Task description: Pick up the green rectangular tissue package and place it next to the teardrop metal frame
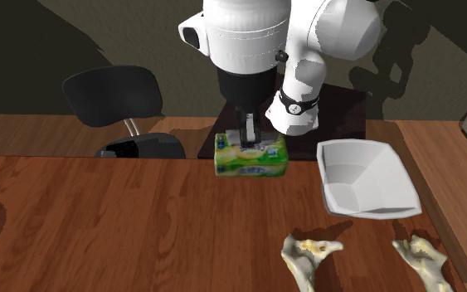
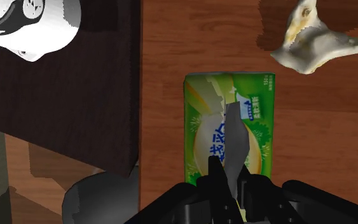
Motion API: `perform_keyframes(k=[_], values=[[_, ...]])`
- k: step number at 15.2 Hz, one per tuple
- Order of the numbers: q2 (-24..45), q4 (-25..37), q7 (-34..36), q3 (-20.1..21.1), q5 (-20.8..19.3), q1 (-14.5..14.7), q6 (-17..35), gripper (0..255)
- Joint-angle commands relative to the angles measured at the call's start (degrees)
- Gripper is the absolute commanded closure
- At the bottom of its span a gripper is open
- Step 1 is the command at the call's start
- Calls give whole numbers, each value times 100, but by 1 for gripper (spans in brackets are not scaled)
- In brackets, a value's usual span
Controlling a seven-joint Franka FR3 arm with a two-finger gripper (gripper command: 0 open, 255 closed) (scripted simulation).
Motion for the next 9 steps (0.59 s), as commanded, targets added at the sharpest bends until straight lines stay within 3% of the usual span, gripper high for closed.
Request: perform_keyframes(k=[1,9], values=[[301,196,-229,-176,-151,-157,93,255],[1546,1236,-1088,-829,-567,-640,264,255]])
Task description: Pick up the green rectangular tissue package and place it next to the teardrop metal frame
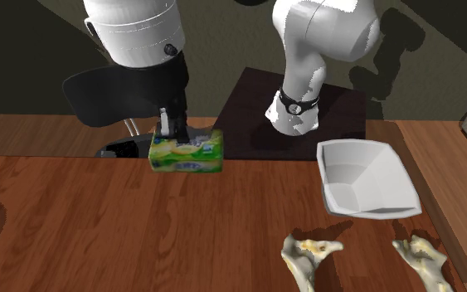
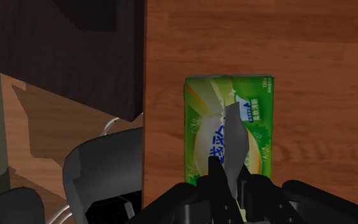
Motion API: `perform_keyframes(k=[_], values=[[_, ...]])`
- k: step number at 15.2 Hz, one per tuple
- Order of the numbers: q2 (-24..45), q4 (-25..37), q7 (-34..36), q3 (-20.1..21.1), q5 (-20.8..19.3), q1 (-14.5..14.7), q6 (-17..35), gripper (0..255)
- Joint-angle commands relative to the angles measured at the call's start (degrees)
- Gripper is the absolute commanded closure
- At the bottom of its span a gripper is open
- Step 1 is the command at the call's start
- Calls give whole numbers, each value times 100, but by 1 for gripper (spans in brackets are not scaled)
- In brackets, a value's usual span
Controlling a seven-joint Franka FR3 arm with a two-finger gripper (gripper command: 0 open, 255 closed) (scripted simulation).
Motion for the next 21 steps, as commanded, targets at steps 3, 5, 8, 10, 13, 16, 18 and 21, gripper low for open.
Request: perform_keyframes(k=[3,5,8,10,13,16,18,21], values=[[693,634,-420,-289,-113,-190,52,255],[1034,989,-620,-418,-134,-271,34,255],[1557,1567,-918,-592,-131,-388,-26,255],[1915,1984,-1113,-694,-106,-468,-90,255],[2469,2663,-1399,-823,-43,-598,-223,255],[3050,3414,-1670,-926,46,-743,-406,255],[3455,3964,-1840,-978,115,-851,-560,255],[4103,4885,-2072,-1034,226,-1035,-846,255]])
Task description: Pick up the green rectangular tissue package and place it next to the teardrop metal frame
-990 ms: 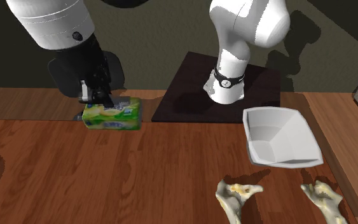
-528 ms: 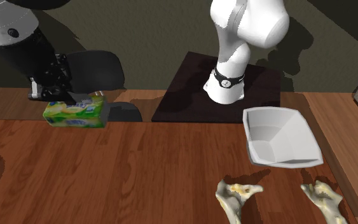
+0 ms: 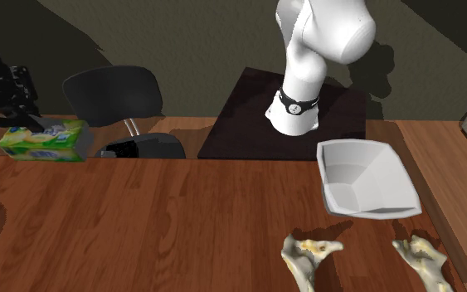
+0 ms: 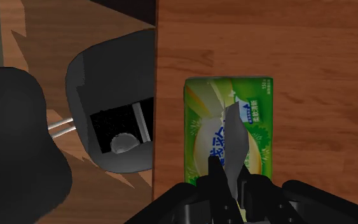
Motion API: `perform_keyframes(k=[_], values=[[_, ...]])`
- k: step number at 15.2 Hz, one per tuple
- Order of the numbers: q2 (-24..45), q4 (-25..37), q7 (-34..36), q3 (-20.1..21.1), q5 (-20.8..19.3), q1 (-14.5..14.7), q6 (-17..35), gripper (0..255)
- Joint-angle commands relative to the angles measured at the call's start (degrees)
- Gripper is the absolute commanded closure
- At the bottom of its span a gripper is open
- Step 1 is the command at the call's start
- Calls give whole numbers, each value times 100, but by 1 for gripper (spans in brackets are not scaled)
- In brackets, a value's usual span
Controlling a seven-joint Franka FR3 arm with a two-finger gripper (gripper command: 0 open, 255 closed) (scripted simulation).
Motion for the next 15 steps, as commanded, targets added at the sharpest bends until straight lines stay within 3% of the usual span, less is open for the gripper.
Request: perform_keyframes(k=[1,5,6,15], values=[[464,644,-133,-24,80,-118,-185,255],[1504,2253,-372,-43,235,-430,-769,255],[1947,2974,-435,-40,290,-559,-1050,255],[1996,2361,-460,-18,302,-531,-389,255]])
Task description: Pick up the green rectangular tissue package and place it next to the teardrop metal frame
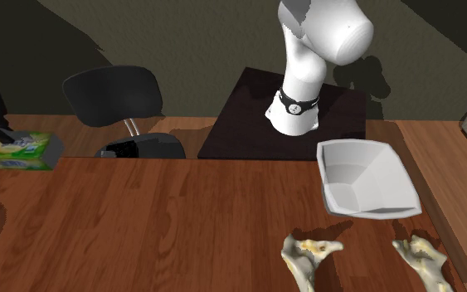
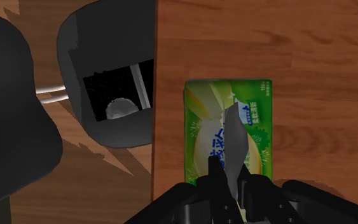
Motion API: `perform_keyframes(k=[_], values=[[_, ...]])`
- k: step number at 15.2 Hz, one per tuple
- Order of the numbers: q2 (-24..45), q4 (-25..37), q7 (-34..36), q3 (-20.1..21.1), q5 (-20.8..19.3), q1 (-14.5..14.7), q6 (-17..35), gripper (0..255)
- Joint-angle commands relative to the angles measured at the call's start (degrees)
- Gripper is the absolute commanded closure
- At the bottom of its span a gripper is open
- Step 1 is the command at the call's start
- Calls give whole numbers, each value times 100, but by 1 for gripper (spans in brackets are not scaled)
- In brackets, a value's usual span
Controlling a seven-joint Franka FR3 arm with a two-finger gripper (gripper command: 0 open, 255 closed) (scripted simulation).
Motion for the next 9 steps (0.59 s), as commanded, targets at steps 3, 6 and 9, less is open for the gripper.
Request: perform_keyframes(k=[3,6,9], values=[[78,-171,-10,10,15,7,255,255],[137,-306,-20,17,27,10,448,255],[206,-426,-30,26,41,12,636,255]])
